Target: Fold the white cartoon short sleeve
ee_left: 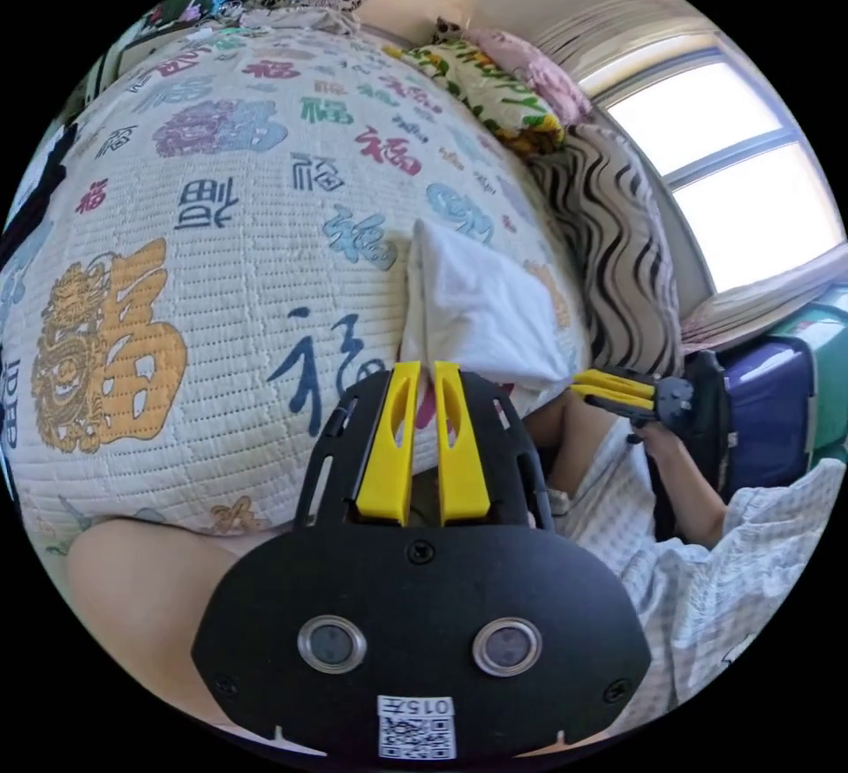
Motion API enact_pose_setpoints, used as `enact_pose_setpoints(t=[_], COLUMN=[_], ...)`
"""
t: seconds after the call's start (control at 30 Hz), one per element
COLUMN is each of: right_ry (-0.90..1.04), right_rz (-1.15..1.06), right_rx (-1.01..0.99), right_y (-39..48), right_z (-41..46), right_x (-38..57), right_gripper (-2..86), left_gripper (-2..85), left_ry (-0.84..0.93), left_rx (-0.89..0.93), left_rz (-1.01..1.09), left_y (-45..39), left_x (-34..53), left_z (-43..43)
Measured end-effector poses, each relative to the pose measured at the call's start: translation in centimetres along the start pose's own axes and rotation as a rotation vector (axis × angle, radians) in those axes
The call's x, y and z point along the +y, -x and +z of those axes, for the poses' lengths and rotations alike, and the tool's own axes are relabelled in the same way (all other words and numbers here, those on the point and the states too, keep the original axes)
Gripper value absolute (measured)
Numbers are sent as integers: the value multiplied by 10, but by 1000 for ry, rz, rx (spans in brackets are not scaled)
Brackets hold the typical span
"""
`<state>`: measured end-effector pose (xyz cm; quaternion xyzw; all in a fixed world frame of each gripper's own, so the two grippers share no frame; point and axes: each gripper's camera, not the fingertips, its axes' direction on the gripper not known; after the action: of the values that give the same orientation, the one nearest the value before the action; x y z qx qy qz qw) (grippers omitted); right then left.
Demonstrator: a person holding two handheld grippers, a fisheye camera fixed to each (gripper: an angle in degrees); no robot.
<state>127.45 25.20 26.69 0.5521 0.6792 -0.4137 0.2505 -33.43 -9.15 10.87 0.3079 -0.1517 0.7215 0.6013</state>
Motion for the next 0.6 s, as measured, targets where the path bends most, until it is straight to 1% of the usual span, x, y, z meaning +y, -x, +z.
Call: enact_pose_setpoints(t=[0.07, 0.13, 0.17, 0.23, 0.3, 0.33, 0.37, 0.47, 0.6], right_ry=[-84, -151, -171, -167, -81, -15, -33, -39, -25], right_rz=[83, 137, 170, 222, 280, 300, 311, 402, 427], right_rx=[-112, -223, -282, -335, -358, -368, -399, -507, -549], right_y=[-27, -46, -55, -64, -70, -73, -79, -106, -132], right_z=[-10, -5, 6, 32, 70, 95, 110, 131, 151], right_x=[17, 21, 19, 15, 12, 15, 25, 53, 87], right_gripper=[46, 38, 29, 13, 1, -3, -4, -6, -4], left_gripper=[62, 67, 65, 55, 29, 15, 7, 1, 3], left_ry=[-71, -73, -45, 19, 98, 139, 150, 174, 187], left_rx=[145, 211, 216, 159, 45, -48, -65, -46, -72], left_rz=[6, 31, 58, 98, 140, 181, 226, 225, 249], left_y=[-9, -22, -32, -46, -52, -52, -50, -35, -22], left_x=[-7, -18, -26, -36, -42, -42, -42, -47, -52], left_z=[-15, -11, -1, 20, 41, 49, 51, 39, 14])
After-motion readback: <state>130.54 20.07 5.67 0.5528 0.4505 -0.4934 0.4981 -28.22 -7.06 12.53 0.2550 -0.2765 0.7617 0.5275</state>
